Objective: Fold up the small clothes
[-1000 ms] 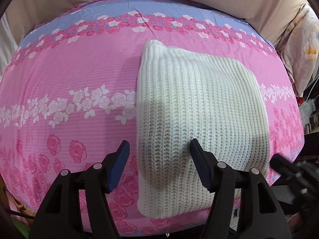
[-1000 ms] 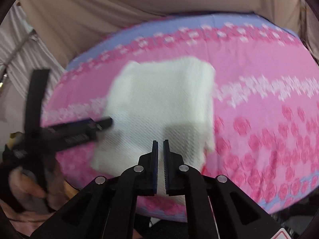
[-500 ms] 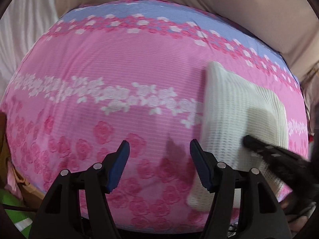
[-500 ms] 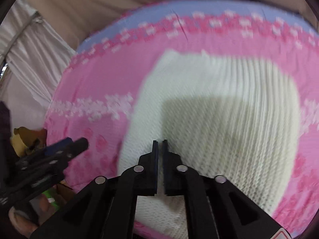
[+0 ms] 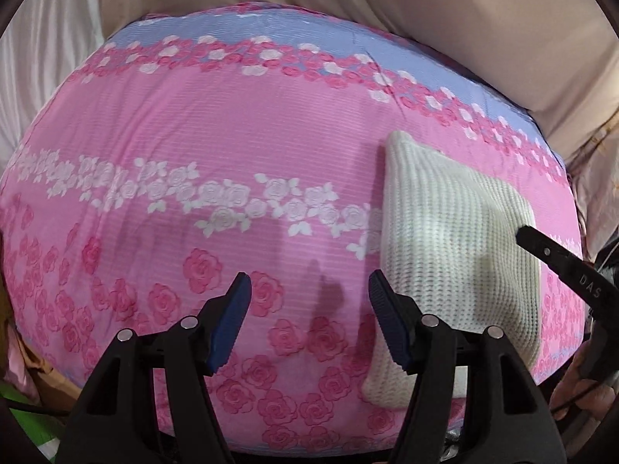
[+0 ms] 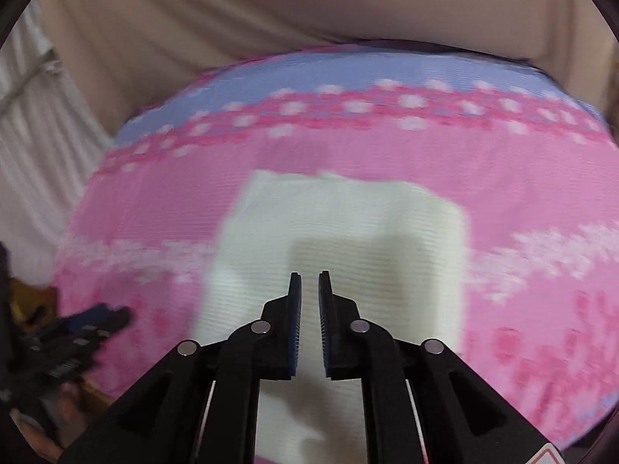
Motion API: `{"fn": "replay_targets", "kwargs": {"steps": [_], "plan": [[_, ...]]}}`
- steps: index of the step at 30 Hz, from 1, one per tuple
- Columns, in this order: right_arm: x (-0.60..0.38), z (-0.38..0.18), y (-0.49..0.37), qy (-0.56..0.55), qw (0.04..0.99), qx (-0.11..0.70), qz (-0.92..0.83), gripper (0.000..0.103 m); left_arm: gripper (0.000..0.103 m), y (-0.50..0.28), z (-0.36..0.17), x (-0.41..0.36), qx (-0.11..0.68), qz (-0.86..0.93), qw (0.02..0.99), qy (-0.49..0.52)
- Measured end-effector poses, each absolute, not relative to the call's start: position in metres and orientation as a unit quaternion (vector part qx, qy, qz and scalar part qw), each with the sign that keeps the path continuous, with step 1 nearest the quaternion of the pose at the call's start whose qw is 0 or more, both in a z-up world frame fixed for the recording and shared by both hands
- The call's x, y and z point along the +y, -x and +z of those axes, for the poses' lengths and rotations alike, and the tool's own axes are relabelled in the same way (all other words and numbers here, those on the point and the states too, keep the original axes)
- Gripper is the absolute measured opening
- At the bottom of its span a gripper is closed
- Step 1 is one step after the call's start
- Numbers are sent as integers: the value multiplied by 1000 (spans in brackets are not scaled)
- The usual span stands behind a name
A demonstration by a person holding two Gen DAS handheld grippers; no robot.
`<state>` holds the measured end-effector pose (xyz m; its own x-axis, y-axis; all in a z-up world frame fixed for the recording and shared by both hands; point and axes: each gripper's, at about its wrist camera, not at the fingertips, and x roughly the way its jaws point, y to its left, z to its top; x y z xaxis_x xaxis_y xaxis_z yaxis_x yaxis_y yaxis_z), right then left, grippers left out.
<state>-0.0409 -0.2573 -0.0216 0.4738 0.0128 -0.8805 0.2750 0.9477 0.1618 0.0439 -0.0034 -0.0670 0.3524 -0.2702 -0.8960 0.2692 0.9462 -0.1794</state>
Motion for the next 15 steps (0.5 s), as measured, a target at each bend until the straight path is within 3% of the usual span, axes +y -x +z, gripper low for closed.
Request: {"fn": "replay_targets", "kwargs": {"steps": [2,3,6,7,8,10,15], "plan": [[-292,-60,38,-144,822,537,-126,0,61,-45,-70,-16,549,-174,817,-3],[-303,-75,36,-156,818,541,-121,0,61,-45,-71,-22,552,-179,814,-5],[-317,-57,38,-205,820,524,-102,0,61,-41,-73,-47,556,-199,807,-20],[-317,-45,45,-212,828,510,-97,6,61,-40,-71,-54,553,-204,808,-25],[-315,-30,56,-209,836,498,-96,25,61,-38,-70,-60,549,-209,809,-29],[-316,-14,81,-201,843,488,-102,52,61,-35,-70,-69,549,-213,808,-28],[-302,-48,118,-241,809,534,-50,53,61,-27,-78,-79,560,-209,801,-28]]}}
